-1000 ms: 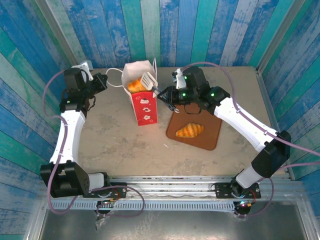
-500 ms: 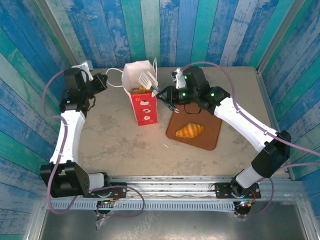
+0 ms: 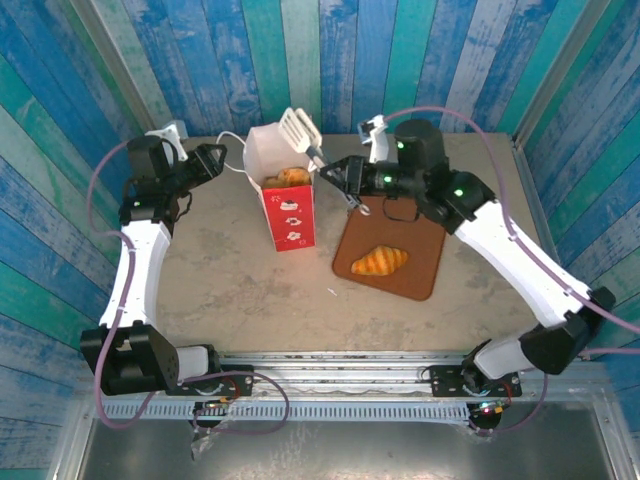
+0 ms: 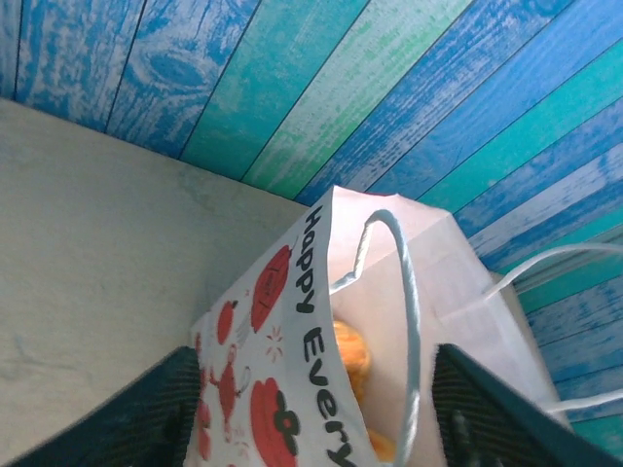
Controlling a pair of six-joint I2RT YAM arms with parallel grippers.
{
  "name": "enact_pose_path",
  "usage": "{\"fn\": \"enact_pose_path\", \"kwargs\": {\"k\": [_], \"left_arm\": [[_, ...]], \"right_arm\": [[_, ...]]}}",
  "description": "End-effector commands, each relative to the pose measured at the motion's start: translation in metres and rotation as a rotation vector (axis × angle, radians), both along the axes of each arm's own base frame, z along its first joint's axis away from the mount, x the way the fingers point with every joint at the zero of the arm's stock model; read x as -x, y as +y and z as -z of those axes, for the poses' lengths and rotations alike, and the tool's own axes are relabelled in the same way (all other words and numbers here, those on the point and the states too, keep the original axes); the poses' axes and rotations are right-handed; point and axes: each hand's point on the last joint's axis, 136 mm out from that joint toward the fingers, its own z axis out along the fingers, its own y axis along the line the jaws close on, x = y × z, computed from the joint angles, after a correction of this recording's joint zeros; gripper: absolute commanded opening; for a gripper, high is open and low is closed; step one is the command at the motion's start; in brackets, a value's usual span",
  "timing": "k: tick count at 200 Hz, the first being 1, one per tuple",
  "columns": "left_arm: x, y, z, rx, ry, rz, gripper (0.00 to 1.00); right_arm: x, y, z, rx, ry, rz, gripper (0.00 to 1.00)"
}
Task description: Place the fake bread into the paper bag
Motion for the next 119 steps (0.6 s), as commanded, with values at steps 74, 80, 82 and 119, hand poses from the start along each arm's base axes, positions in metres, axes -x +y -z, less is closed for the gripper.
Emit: {"fn": "enact_pose_path", "kwargs": {"k": [74,80,82,119], "left_arm": [[0.041,0.01,-0.003,-0.091,-0.054,-0.06,0.88],[0.043,0.011,0.0,-0.091,-0.047,-0.063,0.88],[0.043,0.011,0.001,-0.092,-0.047,-0.063,0.88],[0.055,0.008,0.023,-0.066,-0.011,-0.064,0.89]], "right_arm": [[0.044,-0.154,0.033,0.397,-0.002,0.447,0.37],[0.048,-0.159,0.041,0.412,0.017,0.455,0.37],[0.049,-0.161,0.044,0.417,0.022,0.456,0.37],[0.064,-0.181,0.096,0.477,0.144,0.491,0.36]]}}
